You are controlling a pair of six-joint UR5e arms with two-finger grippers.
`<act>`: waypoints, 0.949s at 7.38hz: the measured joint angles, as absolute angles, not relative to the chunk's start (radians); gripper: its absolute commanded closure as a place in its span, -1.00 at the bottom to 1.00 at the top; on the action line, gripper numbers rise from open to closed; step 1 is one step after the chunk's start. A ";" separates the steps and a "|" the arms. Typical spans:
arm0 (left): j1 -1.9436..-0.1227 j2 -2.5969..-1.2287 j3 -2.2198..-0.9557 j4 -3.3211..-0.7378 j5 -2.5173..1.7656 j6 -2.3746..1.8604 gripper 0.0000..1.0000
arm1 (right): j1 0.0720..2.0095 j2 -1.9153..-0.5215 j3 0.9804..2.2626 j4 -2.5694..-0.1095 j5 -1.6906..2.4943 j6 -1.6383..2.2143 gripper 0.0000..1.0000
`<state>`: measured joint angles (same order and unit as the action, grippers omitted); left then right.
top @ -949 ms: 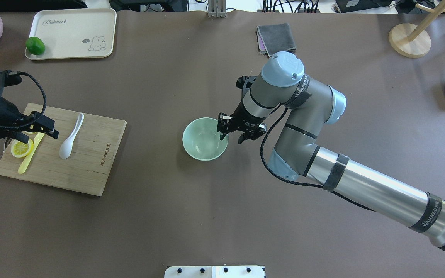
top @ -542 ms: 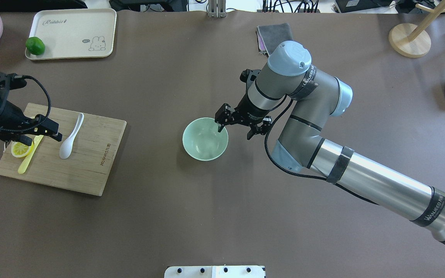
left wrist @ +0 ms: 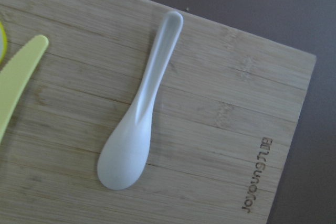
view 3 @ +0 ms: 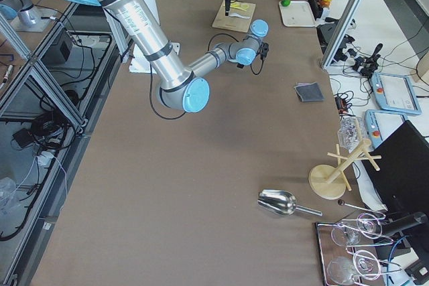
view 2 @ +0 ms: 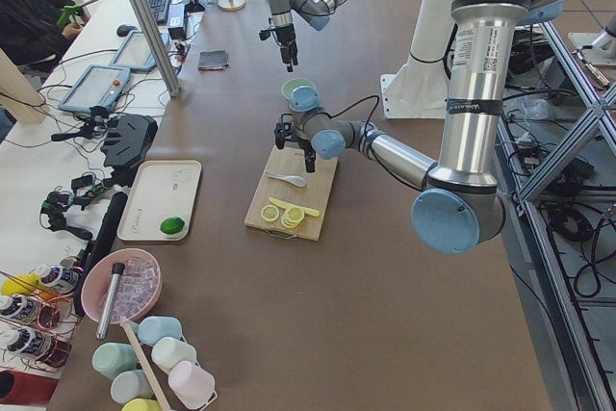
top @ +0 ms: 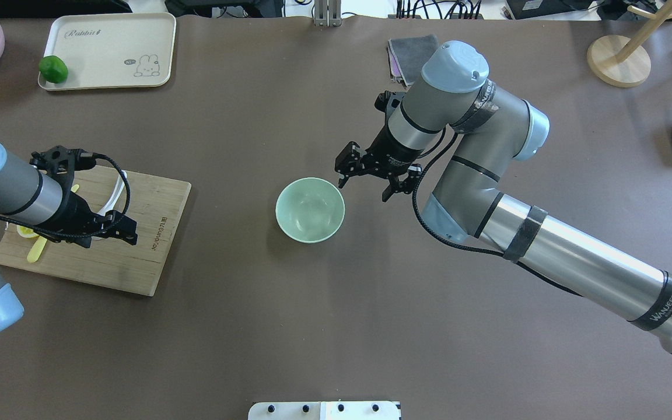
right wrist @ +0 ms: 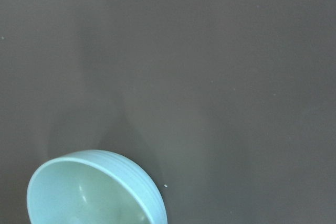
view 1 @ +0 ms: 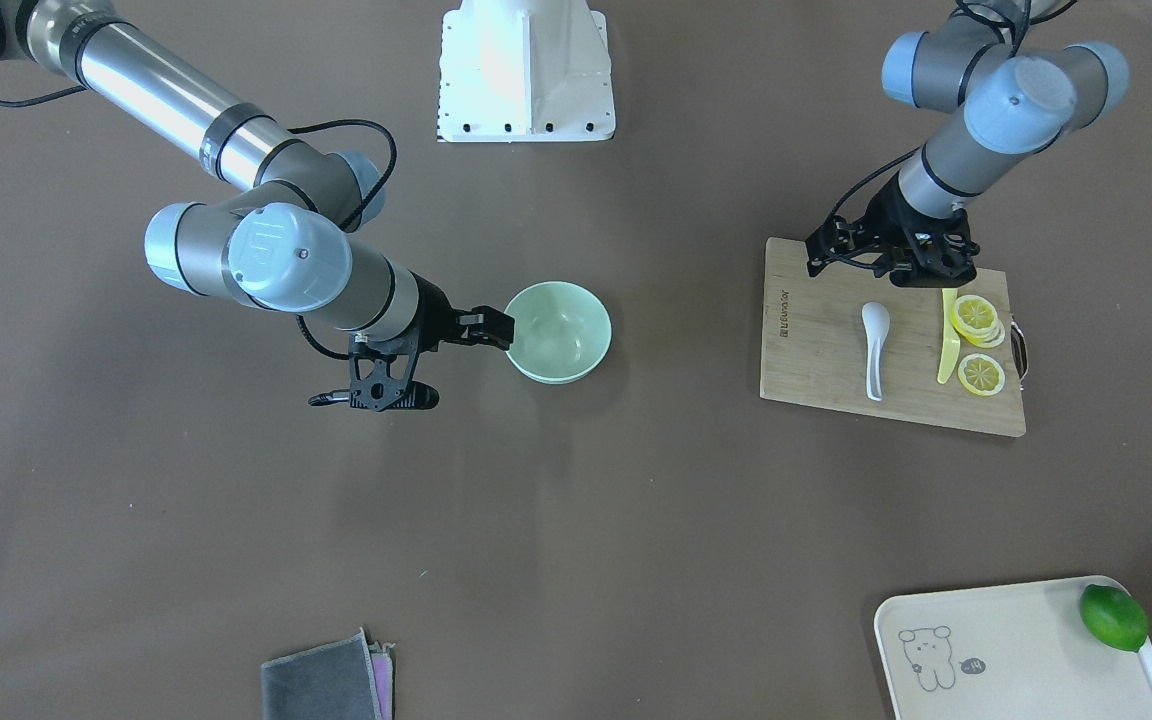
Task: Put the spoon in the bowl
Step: 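Release the bowl with the right gripper while the left lowers over the spoon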
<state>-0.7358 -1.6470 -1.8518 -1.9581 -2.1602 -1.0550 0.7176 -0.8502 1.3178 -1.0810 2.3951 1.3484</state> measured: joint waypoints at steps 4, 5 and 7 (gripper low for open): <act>-0.784 -1.650 -1.927 -1.705 -2.128 -0.684 -0.93 | 0.736 -0.867 1.319 -1.079 2.430 1.347 -1.00; -0.795 -1.663 -1.917 -1.676 -2.111 -0.635 -0.93 | 0.736 -0.870 1.320 -1.079 2.431 1.346 -1.00; -0.800 -1.701 -1.870 -1.665 -2.089 -0.604 -0.93 | 0.735 -0.875 1.320 -1.078 2.431 1.346 -1.00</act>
<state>-0.8000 -1.7005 -1.8696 -1.6654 -2.0891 -0.6039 0.7355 -0.8747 1.3205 -1.0784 2.4313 1.3460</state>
